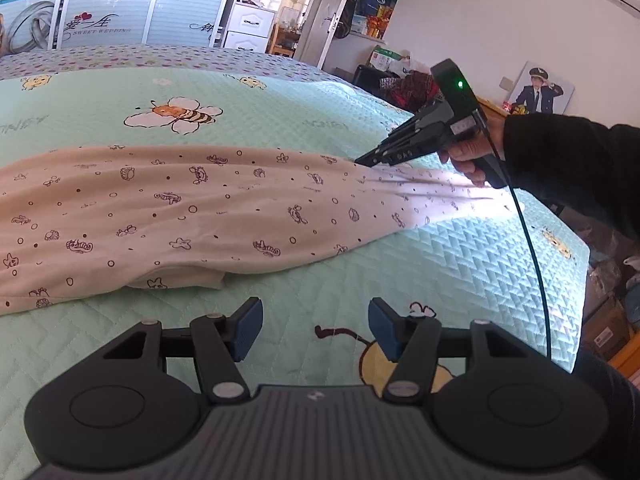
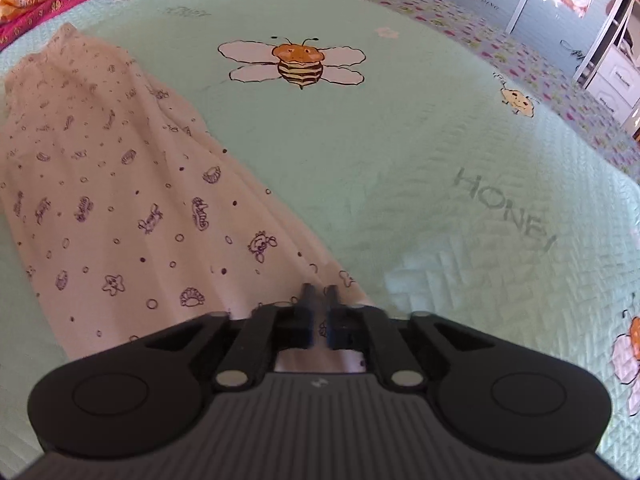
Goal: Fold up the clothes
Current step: 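Smooth the garment strip with the closed right gripper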
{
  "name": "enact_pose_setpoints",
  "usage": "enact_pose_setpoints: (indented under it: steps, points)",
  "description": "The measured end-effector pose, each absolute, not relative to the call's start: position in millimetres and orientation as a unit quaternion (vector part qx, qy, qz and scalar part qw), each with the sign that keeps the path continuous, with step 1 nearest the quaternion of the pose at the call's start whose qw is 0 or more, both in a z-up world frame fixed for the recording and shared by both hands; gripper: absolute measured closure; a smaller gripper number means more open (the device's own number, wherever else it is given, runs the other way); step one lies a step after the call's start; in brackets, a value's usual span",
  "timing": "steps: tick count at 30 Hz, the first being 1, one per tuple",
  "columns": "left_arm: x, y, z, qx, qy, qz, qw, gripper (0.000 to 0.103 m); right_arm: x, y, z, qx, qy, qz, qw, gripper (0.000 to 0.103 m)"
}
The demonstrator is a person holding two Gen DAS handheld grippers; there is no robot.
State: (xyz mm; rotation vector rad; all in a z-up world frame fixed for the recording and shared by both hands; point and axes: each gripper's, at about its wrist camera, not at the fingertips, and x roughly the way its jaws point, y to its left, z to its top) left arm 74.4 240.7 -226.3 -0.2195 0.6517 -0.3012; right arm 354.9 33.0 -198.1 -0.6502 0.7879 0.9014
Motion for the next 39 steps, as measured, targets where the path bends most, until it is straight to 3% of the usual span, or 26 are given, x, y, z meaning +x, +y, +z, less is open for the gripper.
enact_pose_setpoints:
  steps: [8,11,17,18,21,32,35,37,39]
  points:
    - [73.8,241.4,-226.9,-0.107,0.320,-0.140,0.931,0.042,363.5,15.5,-171.7,-0.267,0.340,0.408,0.804,0.101]
    - [74.2,238.7,-228.3,-0.105,0.323,-0.141,0.930,0.042,350.9,27.3,-190.9,-0.311,0.347,0.422,0.778,0.084]
    - [74.1,238.1,-233.1,-0.102,0.332,-0.139,0.927,0.042,343.4,45.0,-206.6,-0.353,0.333,0.422,0.766,0.076]
    - [74.2,238.3,-233.7,-0.102,0.332,-0.138,0.927,0.042,343.9,46.5,-207.5,-0.356,0.334,0.423,0.763,0.077]
    - [74.2,238.4,-234.5,-0.102,0.332,-0.137,0.928,0.042,347.3,46.2,-205.6,-0.347,0.352,0.432,0.754,0.103]
    - [73.2,237.5,-234.4,-0.099,0.334,-0.130,0.928,0.042,361.4,36.1,-181.7,-0.316,0.322,0.402,0.797,0.102]
    - [72.8,236.9,-235.1,-0.099,0.335,-0.132,0.928,0.042,353.3,41.0,-193.3,-0.321,0.333,0.424,0.779,0.095]
    - [73.0,237.1,-236.4,-0.100,0.336,-0.131,0.927,0.042,345.5,47.0,-199.9,-0.337,0.329,0.434,0.768,0.078]
    - [73.1,236.6,-237.4,-0.099,0.337,-0.130,0.927,0.042,340.2,53.4,-206.0,-0.354,0.325,0.436,0.760,0.075]
